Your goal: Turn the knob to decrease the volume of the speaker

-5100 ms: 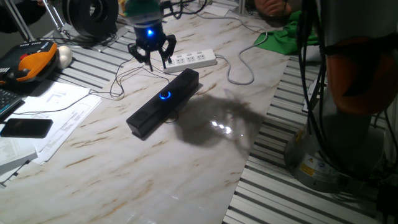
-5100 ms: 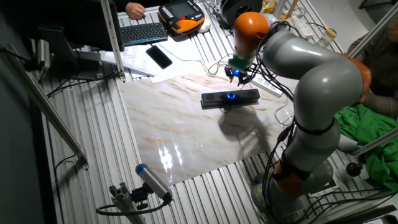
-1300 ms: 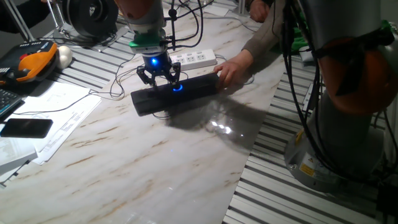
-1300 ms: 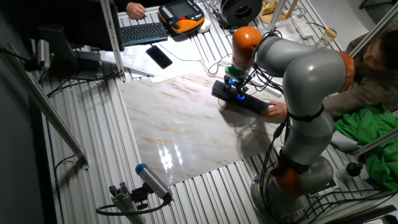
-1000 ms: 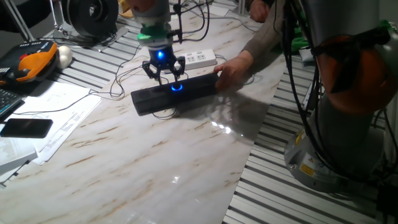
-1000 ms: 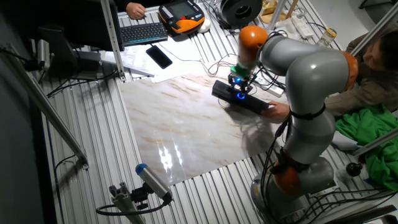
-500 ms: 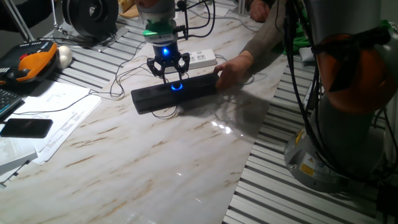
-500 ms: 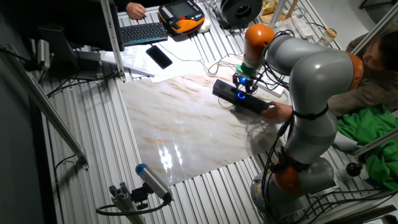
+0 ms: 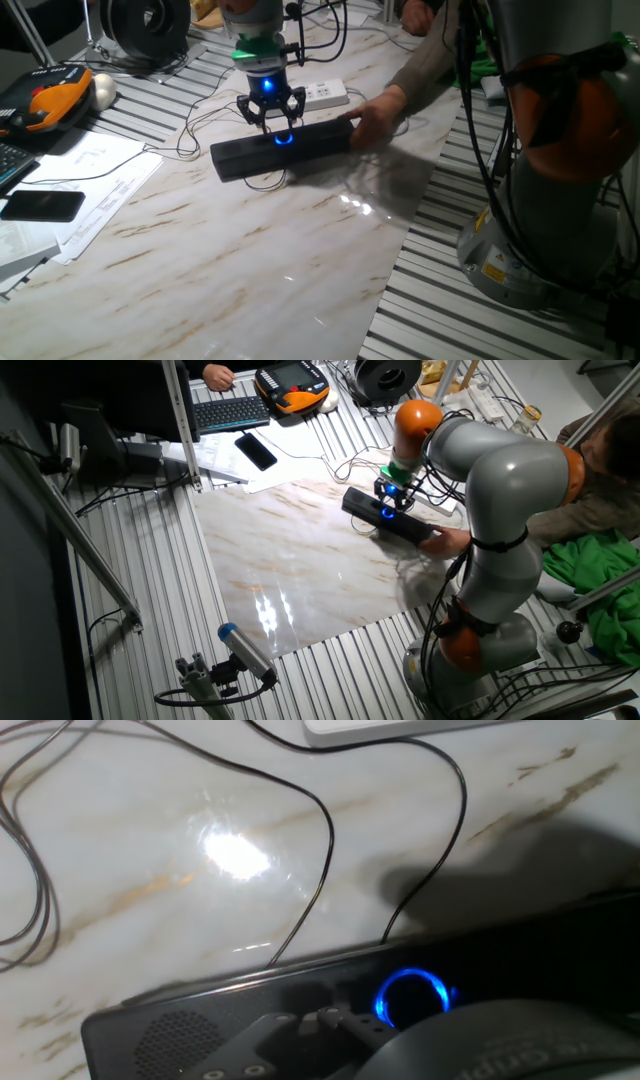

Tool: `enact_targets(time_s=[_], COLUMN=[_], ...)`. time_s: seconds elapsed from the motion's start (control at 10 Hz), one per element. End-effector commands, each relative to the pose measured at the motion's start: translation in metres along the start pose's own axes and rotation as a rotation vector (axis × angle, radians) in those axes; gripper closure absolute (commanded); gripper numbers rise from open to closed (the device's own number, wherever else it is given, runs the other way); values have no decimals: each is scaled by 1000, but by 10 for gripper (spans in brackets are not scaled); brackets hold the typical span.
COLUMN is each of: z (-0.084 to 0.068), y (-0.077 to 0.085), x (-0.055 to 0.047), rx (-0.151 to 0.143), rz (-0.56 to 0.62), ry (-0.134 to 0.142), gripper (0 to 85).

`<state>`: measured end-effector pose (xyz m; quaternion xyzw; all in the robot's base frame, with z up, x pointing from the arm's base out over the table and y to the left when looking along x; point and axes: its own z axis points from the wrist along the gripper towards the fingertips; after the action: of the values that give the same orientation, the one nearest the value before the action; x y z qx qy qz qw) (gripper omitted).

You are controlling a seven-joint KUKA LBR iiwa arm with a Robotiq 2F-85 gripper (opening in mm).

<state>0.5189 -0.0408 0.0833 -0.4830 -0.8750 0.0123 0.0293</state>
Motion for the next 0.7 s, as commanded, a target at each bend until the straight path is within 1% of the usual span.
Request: enact_targets(time_s=[0.0,0.2,0.6], z=[2,3,1], y=[-1,-1,-1], x=[-2,-3,-3], rx=[-2,-7,2], rz=[-5,-13,-36], ry=[-1,7,15], gripper=[340,340,340])
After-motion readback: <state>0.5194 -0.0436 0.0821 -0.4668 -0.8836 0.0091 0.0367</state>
